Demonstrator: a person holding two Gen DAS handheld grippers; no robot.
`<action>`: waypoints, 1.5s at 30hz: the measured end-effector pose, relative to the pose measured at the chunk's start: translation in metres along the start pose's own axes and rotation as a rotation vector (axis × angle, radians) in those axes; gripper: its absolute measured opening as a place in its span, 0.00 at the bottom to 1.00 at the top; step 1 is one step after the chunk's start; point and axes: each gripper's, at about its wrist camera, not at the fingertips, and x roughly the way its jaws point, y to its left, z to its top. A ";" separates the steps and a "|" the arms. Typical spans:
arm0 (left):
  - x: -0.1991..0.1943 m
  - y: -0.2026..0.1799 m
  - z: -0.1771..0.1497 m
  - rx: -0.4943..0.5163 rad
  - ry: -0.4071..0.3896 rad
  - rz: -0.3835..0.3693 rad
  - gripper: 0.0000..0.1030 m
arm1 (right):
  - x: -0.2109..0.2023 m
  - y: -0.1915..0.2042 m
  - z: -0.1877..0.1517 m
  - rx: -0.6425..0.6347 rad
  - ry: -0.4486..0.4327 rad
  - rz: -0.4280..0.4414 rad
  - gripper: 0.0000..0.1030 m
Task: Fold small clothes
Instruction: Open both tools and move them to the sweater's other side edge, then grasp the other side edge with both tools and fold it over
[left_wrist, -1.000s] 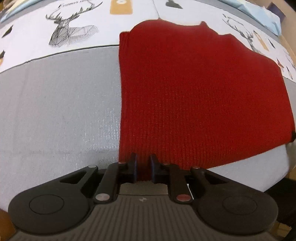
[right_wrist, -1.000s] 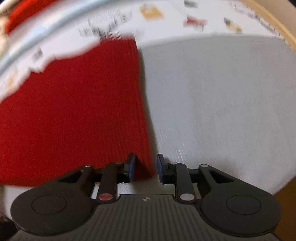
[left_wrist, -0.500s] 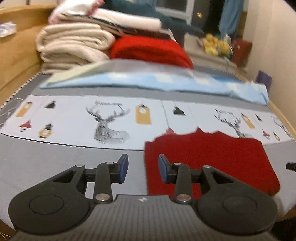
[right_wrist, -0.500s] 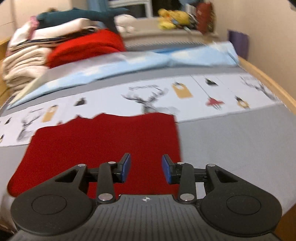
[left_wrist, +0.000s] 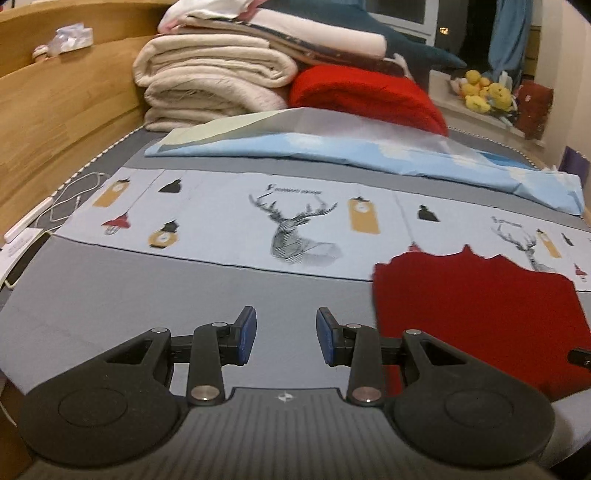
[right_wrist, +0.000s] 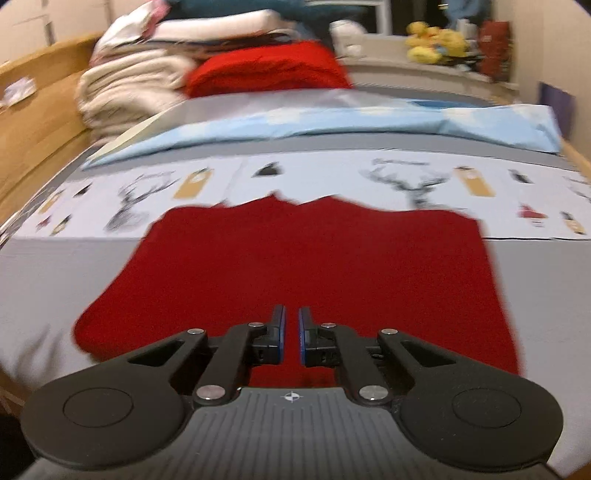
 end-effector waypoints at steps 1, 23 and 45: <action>0.001 0.005 -0.001 -0.002 0.002 0.004 0.38 | 0.006 0.011 0.000 -0.016 0.008 0.020 0.07; -0.002 0.070 -0.008 -0.135 0.043 0.059 0.38 | 0.100 0.212 -0.042 -0.673 0.107 0.187 0.50; -0.003 0.036 0.011 -0.164 0.022 0.025 0.38 | 0.037 0.105 0.036 -0.102 -0.149 0.250 0.13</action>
